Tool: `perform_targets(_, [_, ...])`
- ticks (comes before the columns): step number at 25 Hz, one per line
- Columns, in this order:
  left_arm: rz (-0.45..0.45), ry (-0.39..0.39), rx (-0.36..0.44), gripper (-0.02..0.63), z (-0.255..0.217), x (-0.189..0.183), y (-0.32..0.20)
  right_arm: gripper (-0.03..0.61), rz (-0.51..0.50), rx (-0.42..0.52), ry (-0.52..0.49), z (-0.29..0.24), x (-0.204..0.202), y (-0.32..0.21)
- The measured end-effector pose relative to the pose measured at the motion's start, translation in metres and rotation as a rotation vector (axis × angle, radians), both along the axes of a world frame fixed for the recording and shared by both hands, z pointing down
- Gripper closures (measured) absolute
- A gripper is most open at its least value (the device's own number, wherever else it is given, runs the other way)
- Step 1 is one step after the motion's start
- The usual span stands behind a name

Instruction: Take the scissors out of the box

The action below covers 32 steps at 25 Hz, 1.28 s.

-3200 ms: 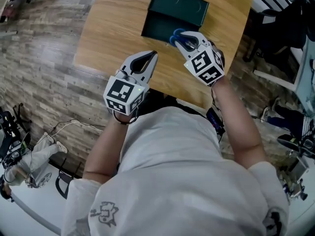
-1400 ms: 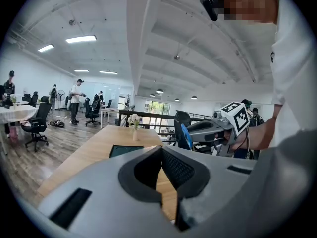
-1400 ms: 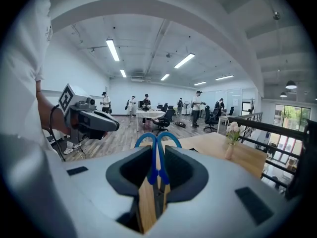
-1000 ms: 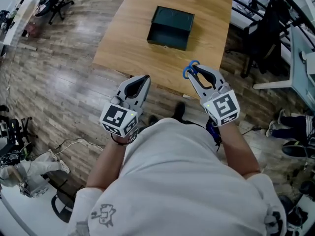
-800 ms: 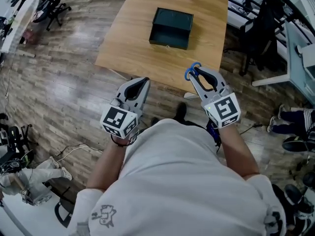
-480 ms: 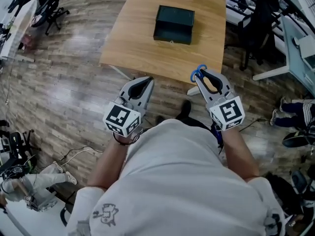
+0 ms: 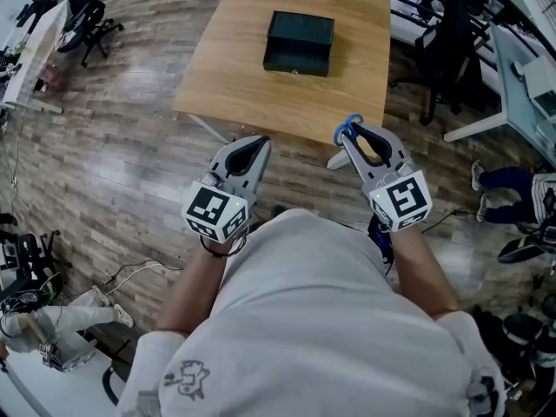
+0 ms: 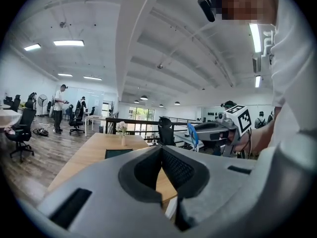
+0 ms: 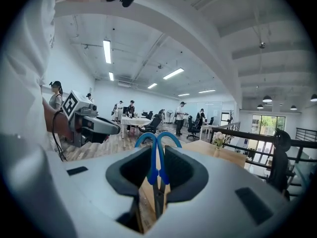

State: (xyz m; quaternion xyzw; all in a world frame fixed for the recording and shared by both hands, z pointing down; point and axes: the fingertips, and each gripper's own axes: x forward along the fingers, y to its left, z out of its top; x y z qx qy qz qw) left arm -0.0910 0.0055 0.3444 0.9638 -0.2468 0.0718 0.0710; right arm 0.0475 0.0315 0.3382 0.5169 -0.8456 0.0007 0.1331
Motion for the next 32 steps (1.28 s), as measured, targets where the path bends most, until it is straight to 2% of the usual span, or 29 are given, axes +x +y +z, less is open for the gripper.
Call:
perform_targets(12, [-0.062,0.009,-0.004,0.609,0.004,0.060,0.062,0.486,-0.088,0.005,-0.020,0.002,0.051,0.067])
perform_targets(21, [-0.083,-0.002,-0.003,0.607,0.002,0.075,0.112,0.486,-0.110,0.001,-0.045,0.006,0.069,0.120])
perform_targets(32, [-0.070,-0.007,-0.008,0.607,0.007,0.088,0.147,0.486,-0.108,0.003,-0.071,0.013,0.074,0.159])
